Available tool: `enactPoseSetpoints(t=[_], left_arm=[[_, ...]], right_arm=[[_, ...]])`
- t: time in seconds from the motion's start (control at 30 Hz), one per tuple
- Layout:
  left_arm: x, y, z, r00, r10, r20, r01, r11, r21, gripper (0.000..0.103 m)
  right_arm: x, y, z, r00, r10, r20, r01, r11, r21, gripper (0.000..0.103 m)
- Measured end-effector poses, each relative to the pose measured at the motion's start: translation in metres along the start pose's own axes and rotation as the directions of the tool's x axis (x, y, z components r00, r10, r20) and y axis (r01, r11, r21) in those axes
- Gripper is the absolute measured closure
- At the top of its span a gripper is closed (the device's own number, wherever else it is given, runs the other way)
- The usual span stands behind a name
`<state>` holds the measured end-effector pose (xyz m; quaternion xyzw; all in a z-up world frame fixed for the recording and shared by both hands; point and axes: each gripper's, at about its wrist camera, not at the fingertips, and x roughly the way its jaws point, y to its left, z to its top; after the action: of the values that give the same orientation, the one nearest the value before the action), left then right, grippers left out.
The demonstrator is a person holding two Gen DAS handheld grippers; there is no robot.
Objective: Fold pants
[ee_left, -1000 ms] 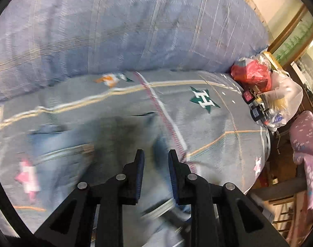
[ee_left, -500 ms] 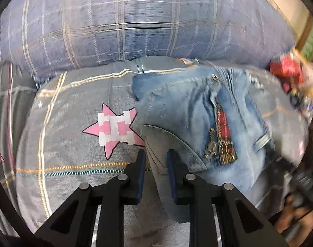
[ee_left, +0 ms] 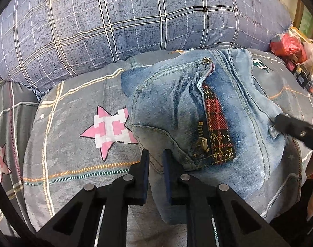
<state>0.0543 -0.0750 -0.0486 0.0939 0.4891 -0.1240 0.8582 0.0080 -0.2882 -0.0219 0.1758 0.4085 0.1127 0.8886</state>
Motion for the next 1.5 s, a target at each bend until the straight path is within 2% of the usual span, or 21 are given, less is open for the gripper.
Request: enactPoseSetpoints(t=[0.07,0.1,0.2,0.3,0.47,0.7,0.9,0.97,1.1,1.27,1.37,1.4,1.5], left_arm=[[-0.002,-0.004,-0.001,1.0,0.029,0.011,-0.029,0.999,0.015,0.091],[-0.003,-0.006,-0.002,0.999,0.045,0.018,-0.045,0.999,0.022,0.091],[-0.012,-0.009,-0.002,0.995,0.084,0.058,-0.086,0.996,0.032,0.091],[-0.026,-0.009,-0.001,0.989,0.101,0.112,-0.104,0.994,0.025,0.091],[-0.04,-0.009,0.003,0.979,0.109,0.17,-0.114,0.993,0.025,0.091],[-0.021,-0.023,0.001,0.984,0.125,0.13,-0.134,0.989,0.065,0.091],[0.0,-0.039,-0.008,0.974,0.193,0.117,-0.209,0.969,0.135,0.092],[0.002,-0.041,-0.008,0.974,0.192,0.117,-0.208,0.967,0.145,0.097],[0.003,-0.041,-0.008,0.977,0.182,0.115,-0.198,0.969,0.15,0.099],[-0.002,-0.036,-0.006,0.98,0.162,0.117,-0.177,0.975,0.133,0.099],[-0.016,-0.027,-0.001,0.977,0.145,0.153,-0.163,0.98,0.11,0.095],[-0.02,-0.024,0.002,0.975,0.146,0.166,-0.164,0.981,0.101,0.095],[-0.031,-0.016,0.011,0.972,0.137,0.189,-0.154,0.985,0.078,0.094]], right_arm=[[0.011,-0.005,-0.002,0.999,0.03,-0.018,-0.03,0.999,0.017,0.053],[0.013,-0.005,-0.004,1.0,0.015,-0.014,-0.015,1.0,0.01,0.066],[0.002,-0.003,-0.003,0.999,-0.037,0.025,0.037,0.999,-0.005,0.084],[-0.007,0.002,-0.002,0.997,-0.063,0.048,0.065,0.998,-0.028,0.085],[0.004,0.002,-0.01,0.993,-0.12,0.023,0.121,0.992,-0.04,0.086],[0.02,-0.009,-0.02,0.985,-0.172,0.009,0.172,0.985,-0.023,0.086],[0.024,-0.017,-0.025,0.986,-0.165,0.021,0.166,0.986,-0.018,0.085],[0.023,-0.019,-0.026,0.987,-0.16,0.026,0.161,0.987,-0.011,0.085],[0.022,-0.02,-0.024,0.988,-0.153,0.027,0.153,0.988,0.005,0.085],[0.011,-0.028,-0.018,0.996,-0.078,0.038,0.075,0.994,0.085,0.079],[-0.002,-0.027,-0.01,0.994,-0.079,0.071,0.072,0.993,0.092,0.072],[-0.006,-0.027,-0.007,0.993,-0.087,0.082,0.079,0.993,0.093,0.067],[-0.01,-0.03,0.007,0.991,-0.075,0.108,0.063,0.992,0.114,0.041]])
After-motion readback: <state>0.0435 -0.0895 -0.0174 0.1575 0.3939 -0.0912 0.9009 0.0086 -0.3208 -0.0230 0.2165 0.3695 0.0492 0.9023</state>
